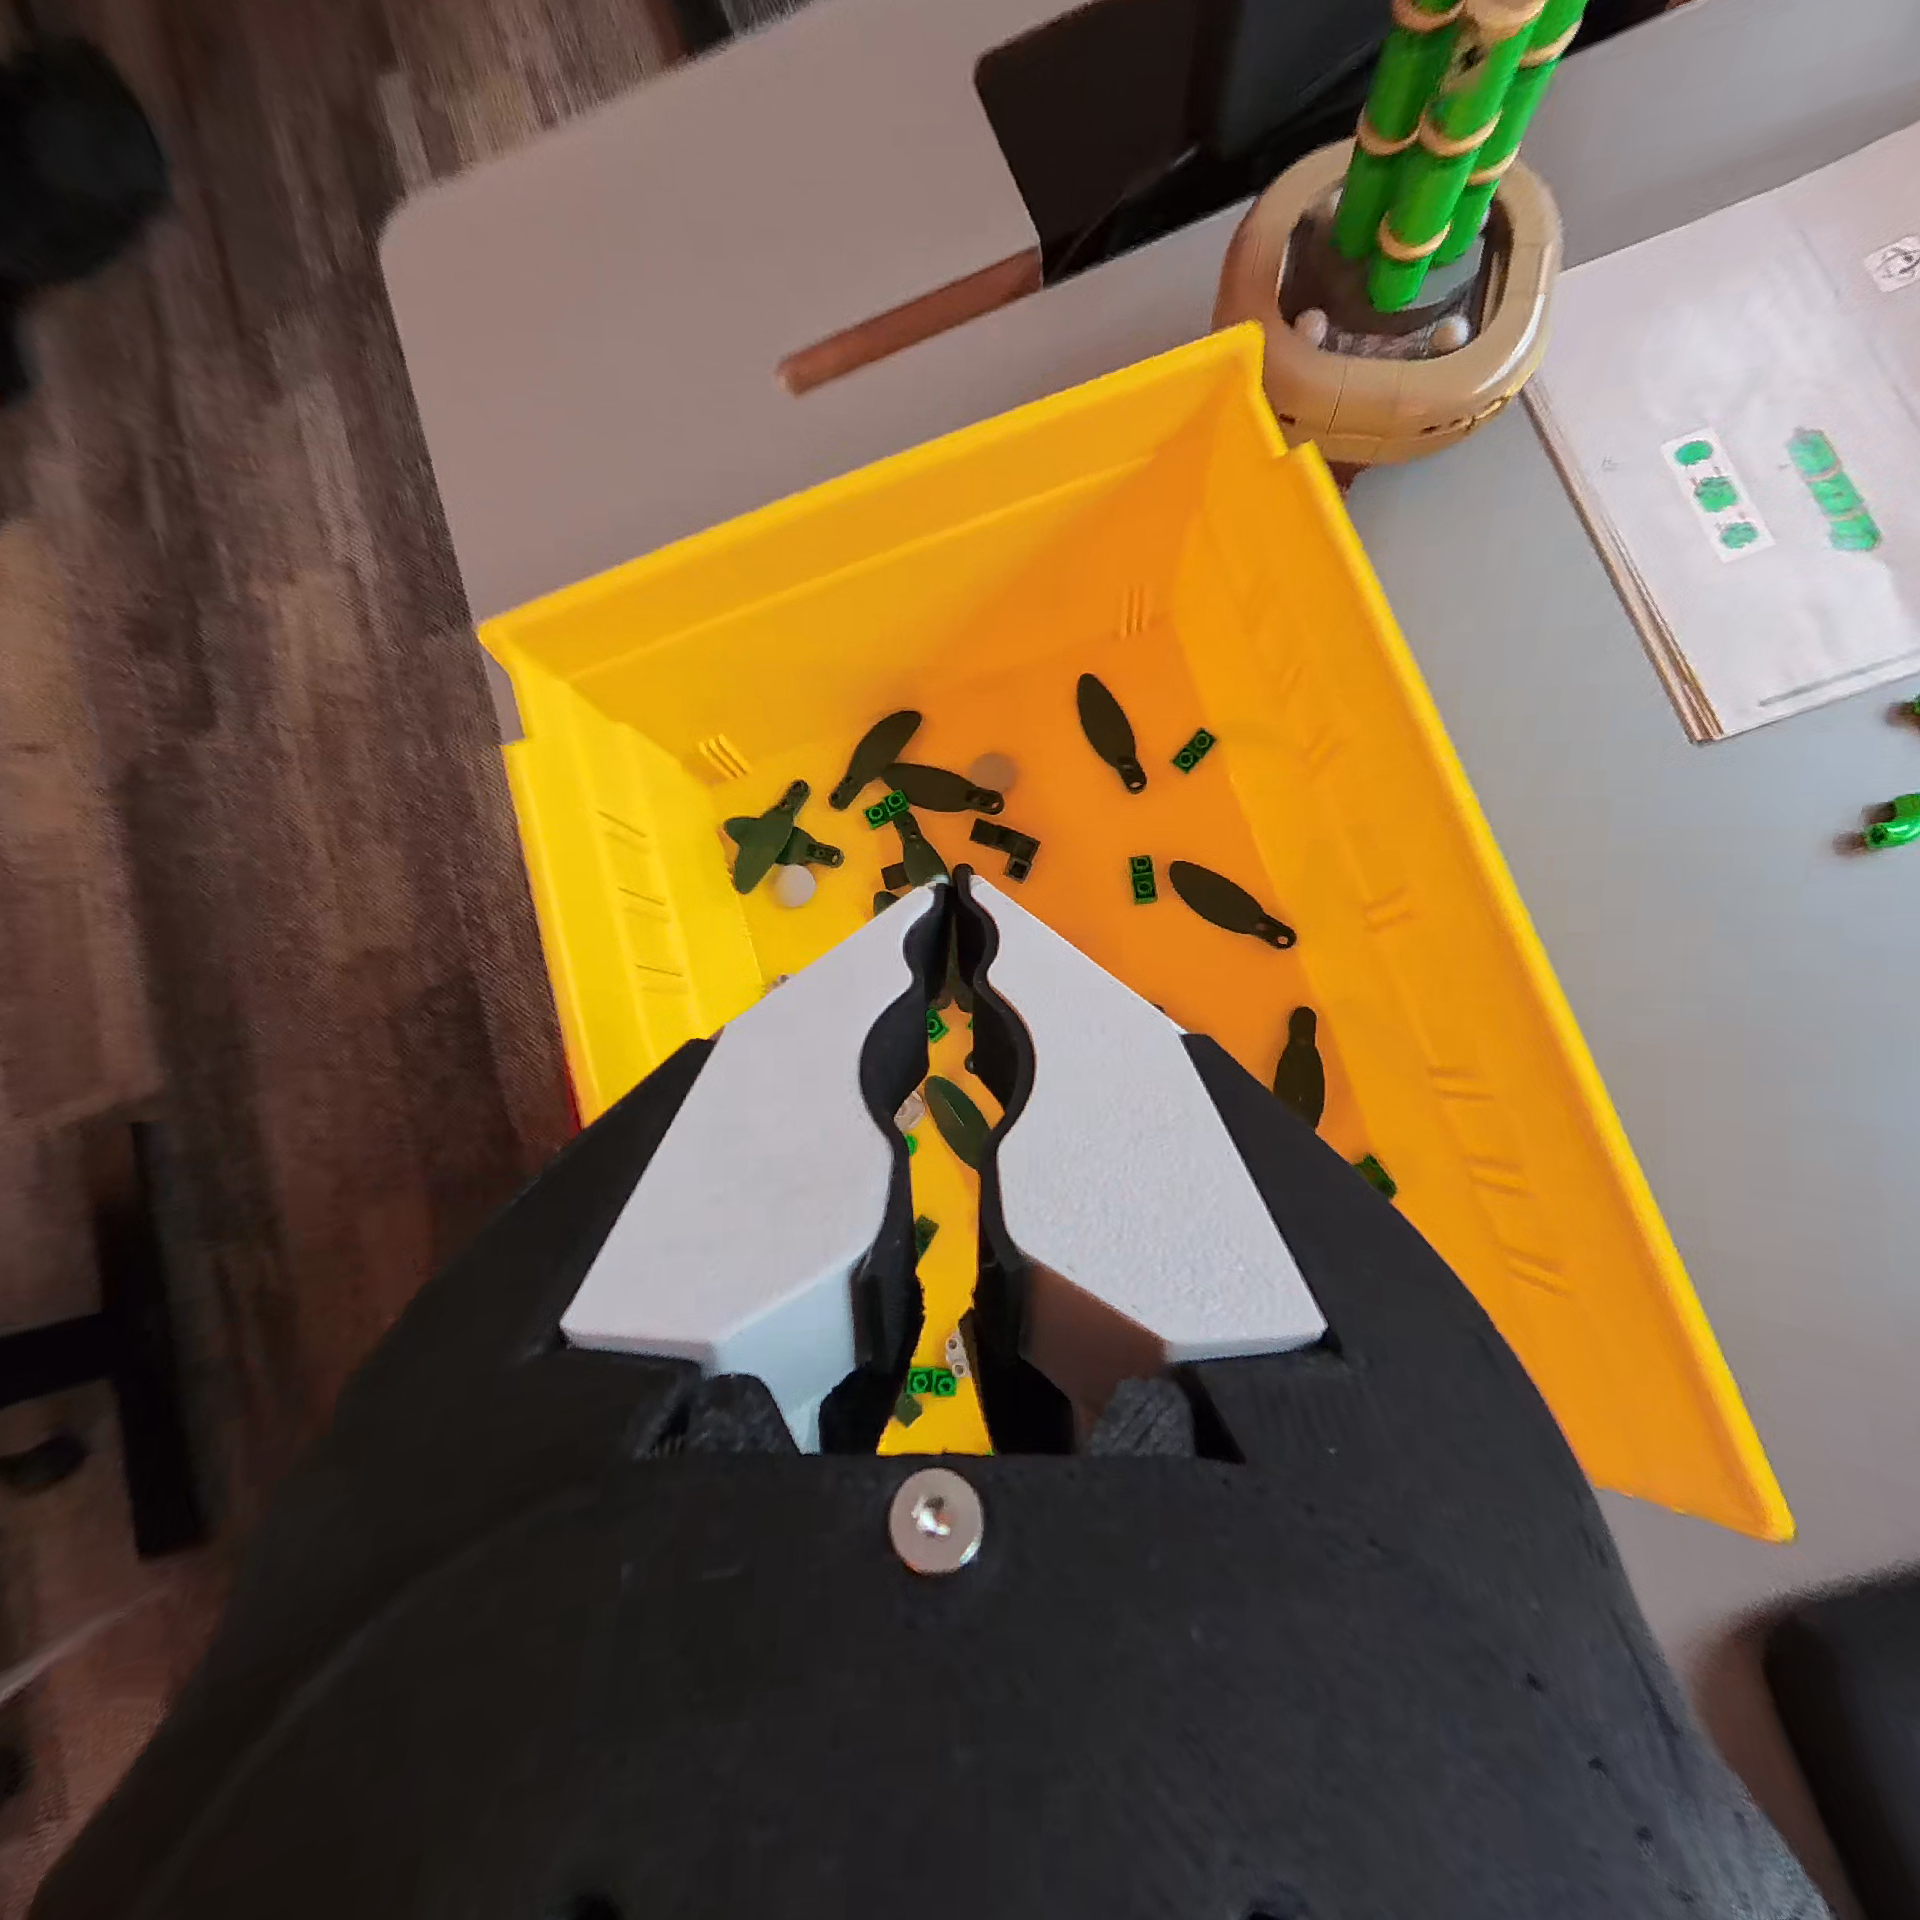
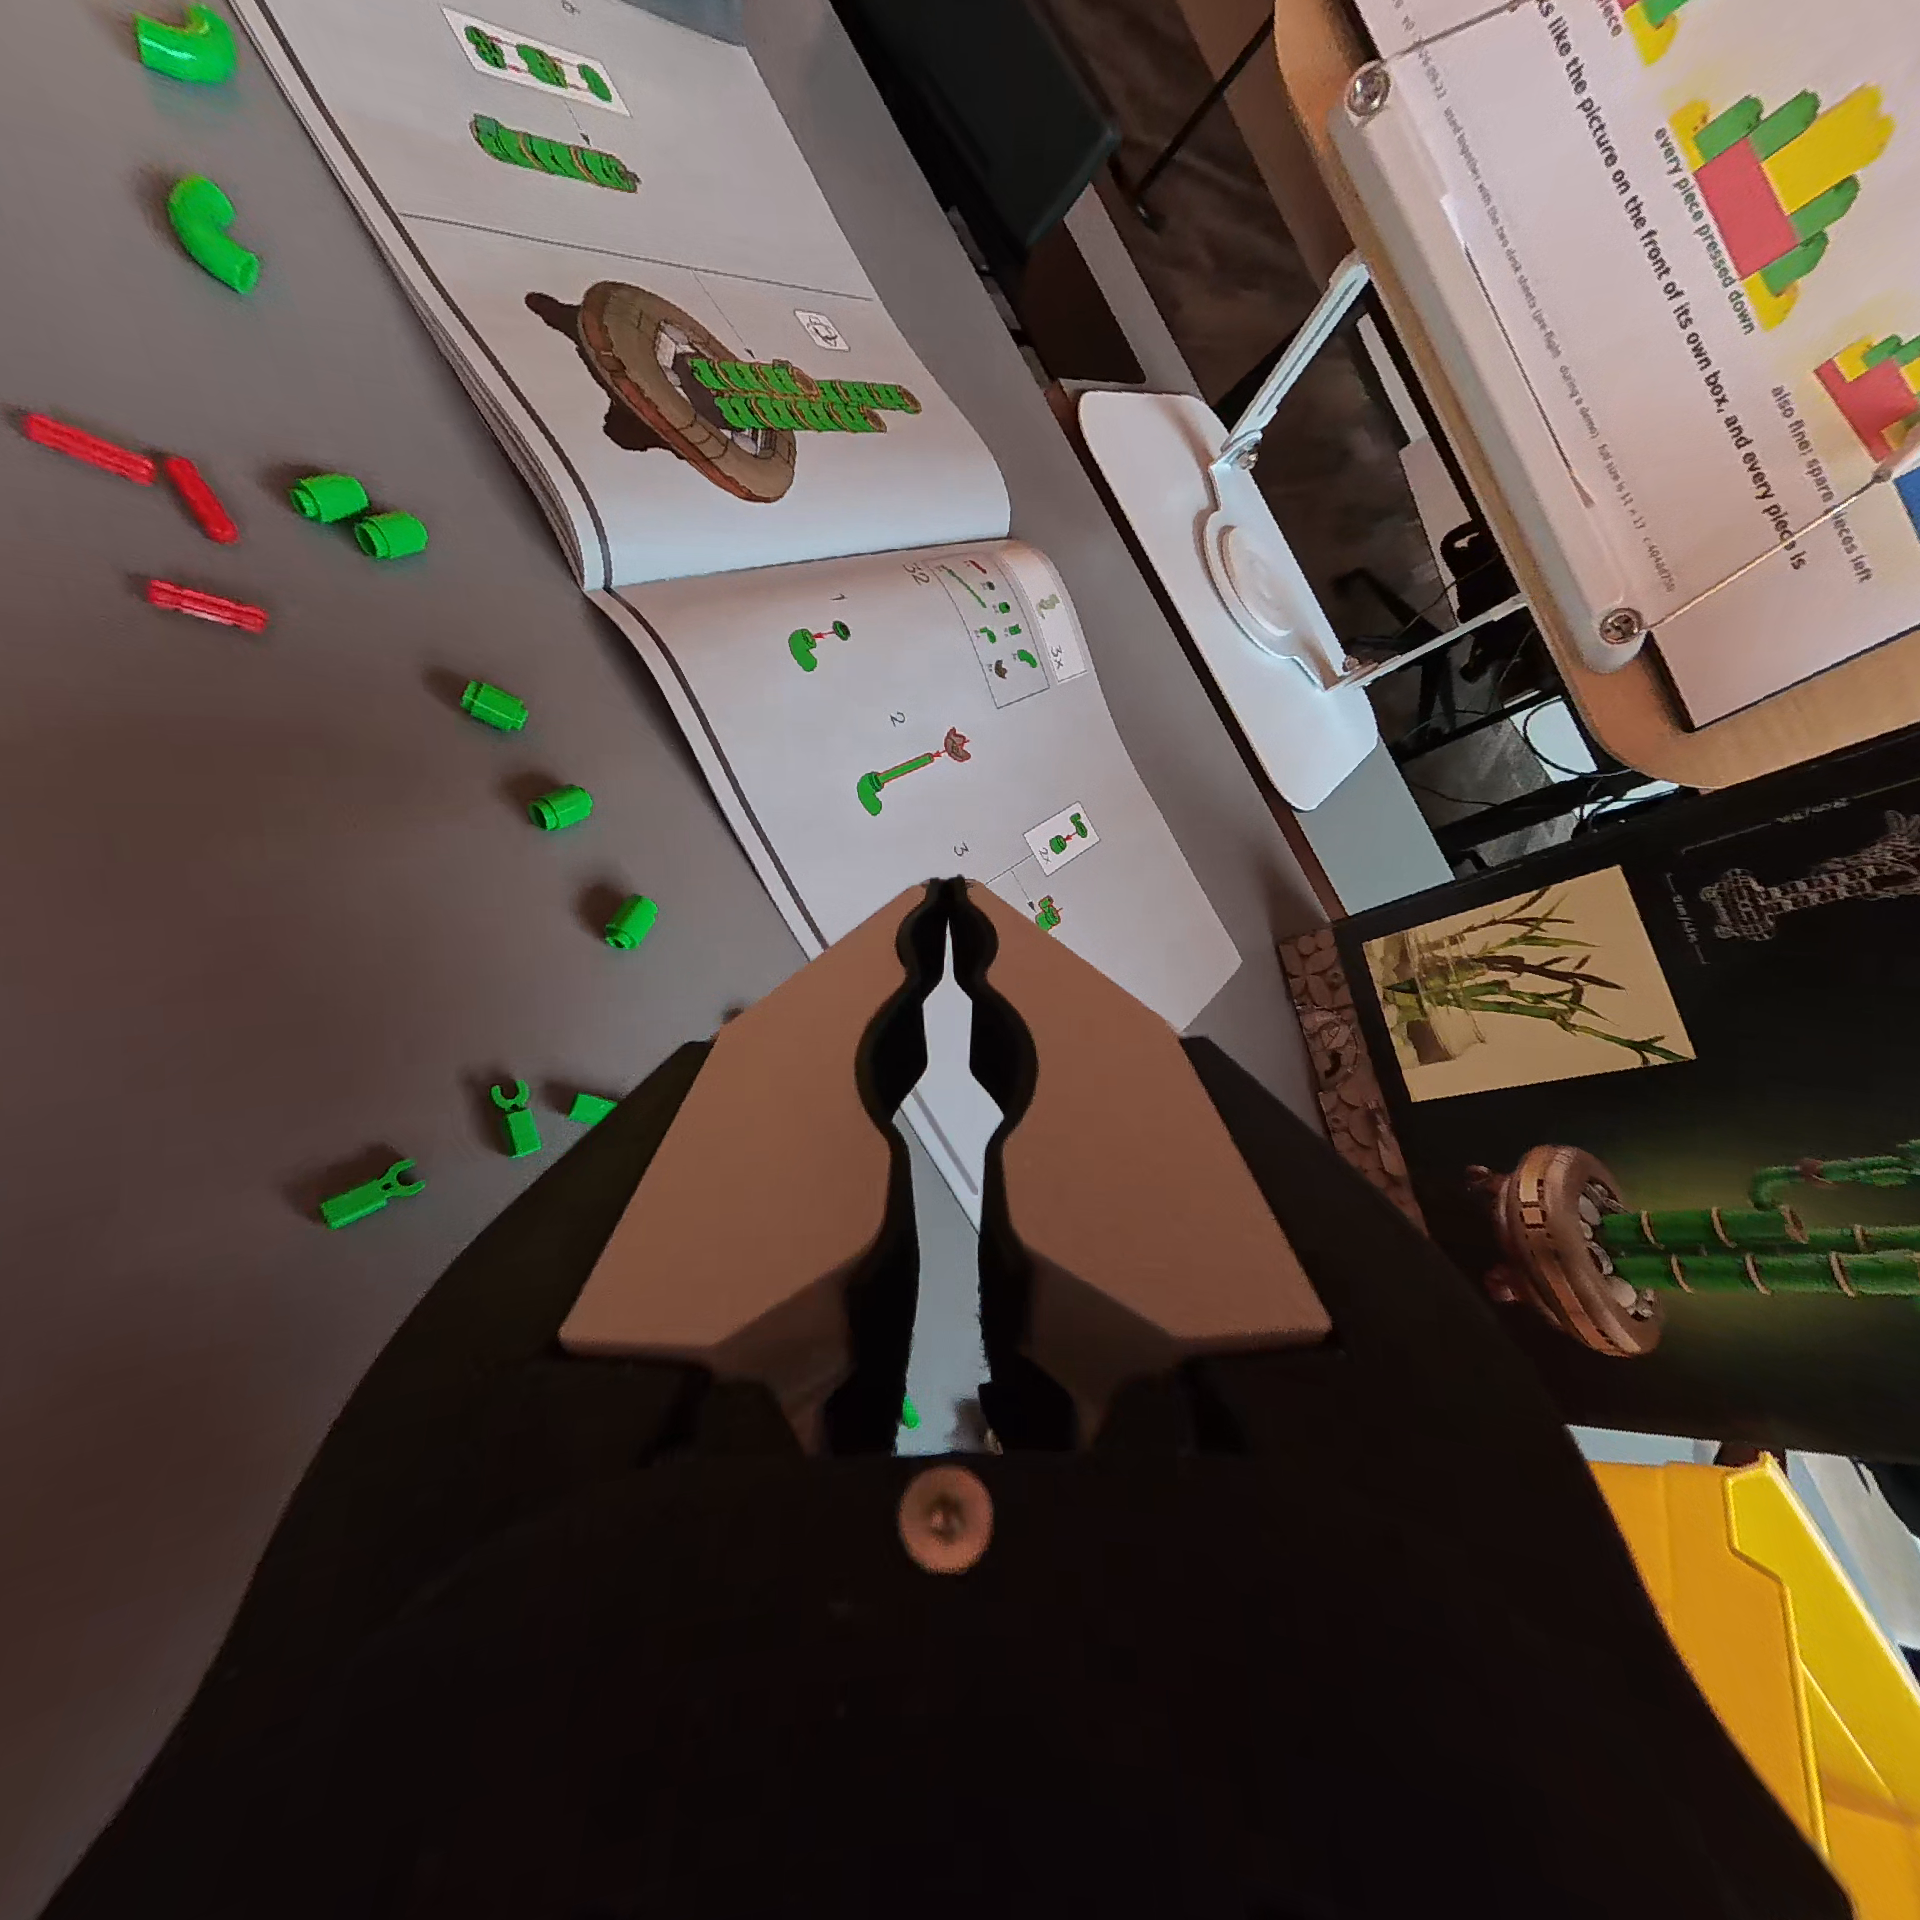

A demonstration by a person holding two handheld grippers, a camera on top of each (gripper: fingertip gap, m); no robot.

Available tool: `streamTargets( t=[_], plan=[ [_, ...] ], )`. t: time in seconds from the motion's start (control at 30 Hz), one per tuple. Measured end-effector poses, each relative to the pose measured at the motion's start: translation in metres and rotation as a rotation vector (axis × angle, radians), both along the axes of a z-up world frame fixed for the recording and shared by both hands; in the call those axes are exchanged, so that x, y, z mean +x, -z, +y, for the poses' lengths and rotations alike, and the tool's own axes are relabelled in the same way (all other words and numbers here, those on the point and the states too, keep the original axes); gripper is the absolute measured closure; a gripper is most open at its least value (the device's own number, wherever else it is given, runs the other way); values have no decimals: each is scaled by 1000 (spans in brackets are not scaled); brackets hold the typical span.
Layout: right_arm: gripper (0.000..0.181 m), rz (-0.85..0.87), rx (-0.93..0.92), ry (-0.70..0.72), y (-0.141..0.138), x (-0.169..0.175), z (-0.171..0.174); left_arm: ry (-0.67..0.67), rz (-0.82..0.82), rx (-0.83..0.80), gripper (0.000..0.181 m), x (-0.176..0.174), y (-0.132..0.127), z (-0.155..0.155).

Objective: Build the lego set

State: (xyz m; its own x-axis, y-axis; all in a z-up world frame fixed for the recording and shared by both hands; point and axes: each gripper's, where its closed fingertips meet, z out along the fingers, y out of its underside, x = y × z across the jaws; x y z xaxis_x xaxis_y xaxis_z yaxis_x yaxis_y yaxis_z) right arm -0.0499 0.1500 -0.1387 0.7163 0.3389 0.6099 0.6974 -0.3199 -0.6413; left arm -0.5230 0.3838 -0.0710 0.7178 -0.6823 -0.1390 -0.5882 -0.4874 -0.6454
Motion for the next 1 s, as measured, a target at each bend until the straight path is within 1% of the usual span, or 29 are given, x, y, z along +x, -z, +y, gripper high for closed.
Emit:
streamTargets(
  t=[0.07,0.2,0.33,0.47,0.57,0.67,0.87,1.0],
  plan=[
    [181,6,7,9,-1,3,1,-4,-3,-49,181,-2,11,2],
    [181,-1,58,35,-8,14,3,-58,46,-157,181,-21,31,0],
    [181,11,95,68,-14,25,3,-33,5,-218,181,-18,34,-8],
    [181,3,110,97,-15,37,4,-4,40,-272,181,-18,42,-20],
    [181,-51,123,119,-18,46,5,16,71,-319,181,-20,49,-29],
    [181,-94,159,144,-25,56,6,36,68,-348,181,-21,50,-38],
    [181,-70,173,202,-29,75,5,139,39,-385,181,-16,48,-56],
    [181,-53,178,229,-29,83,2,152,47,-420,181,-17,54,-57]
  ],
)
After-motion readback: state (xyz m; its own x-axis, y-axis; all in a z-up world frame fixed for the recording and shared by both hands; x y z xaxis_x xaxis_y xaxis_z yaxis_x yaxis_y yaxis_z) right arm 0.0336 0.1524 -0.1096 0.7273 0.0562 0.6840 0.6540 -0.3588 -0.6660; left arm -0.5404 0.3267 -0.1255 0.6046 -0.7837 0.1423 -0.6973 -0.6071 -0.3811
